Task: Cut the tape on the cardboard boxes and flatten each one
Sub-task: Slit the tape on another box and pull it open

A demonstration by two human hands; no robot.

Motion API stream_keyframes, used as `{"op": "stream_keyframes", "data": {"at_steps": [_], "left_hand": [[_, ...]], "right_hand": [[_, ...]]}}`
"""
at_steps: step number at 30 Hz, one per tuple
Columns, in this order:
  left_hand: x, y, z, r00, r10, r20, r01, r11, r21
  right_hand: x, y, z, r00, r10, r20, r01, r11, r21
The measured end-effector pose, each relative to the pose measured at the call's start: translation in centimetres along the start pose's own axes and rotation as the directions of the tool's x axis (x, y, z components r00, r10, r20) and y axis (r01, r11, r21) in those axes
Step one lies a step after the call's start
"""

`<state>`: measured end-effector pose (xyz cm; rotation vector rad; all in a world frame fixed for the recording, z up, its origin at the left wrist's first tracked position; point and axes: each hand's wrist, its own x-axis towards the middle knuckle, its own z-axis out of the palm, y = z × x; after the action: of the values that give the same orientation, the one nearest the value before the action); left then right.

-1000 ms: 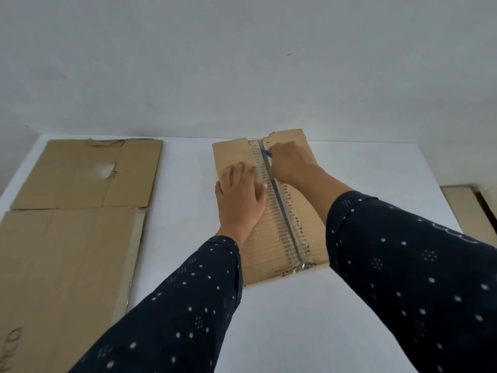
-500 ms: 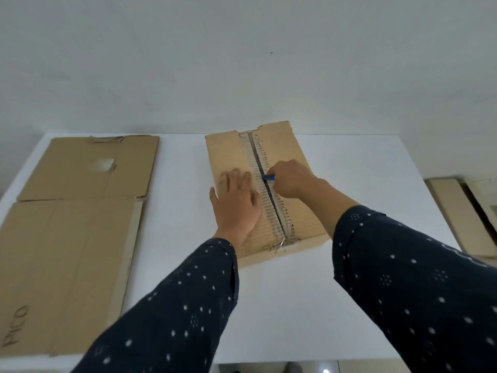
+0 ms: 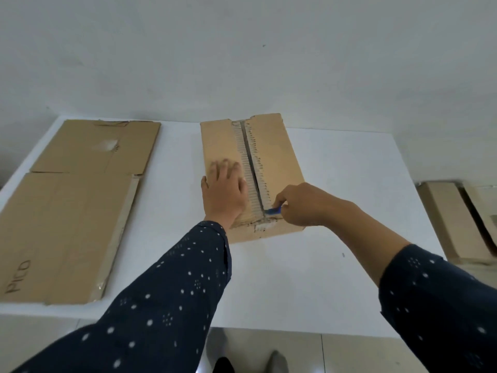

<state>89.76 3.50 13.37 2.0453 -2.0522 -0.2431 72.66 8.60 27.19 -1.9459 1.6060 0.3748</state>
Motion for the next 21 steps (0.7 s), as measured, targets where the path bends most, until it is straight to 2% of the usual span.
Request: {"op": "stream_keyframes", "data": {"at_steps": [5, 10, 16, 21], "left_hand": [[0.1, -0.1, 0.2, 1.000, 0.010, -0.003, -0.010, 0.999, 0.039], [0.1, -0.6, -0.7, 0.998, 0.011, 0.068, -0.007, 0.998, -0.064], [-3.3, 1.5, -1.4, 0.991, -0.102, 0.086, 0.108, 0.991, -0.075], [-3.5, 0.8, -0.7, 0.996, -0.083, 0.012, 0.084, 0.989, -0.123]], "right_hand": [[-2.1, 1.7, 0.6, 0.999, -0.032, -0.018, 0.033, 0.999, 0.036], [-3.0, 3.7, 1.0, 0.996, -0.086, -0.018, 0.088, 0.986, 0.144], [-2.0, 4.4, 3.9, 0.964, -0.128, -0.235, 0.158, 0.981, 0.116], [-1.4, 4.0, 5.4, 0.944, -0.101, -0.313, 0.130, 0.989, 0.073]]}}
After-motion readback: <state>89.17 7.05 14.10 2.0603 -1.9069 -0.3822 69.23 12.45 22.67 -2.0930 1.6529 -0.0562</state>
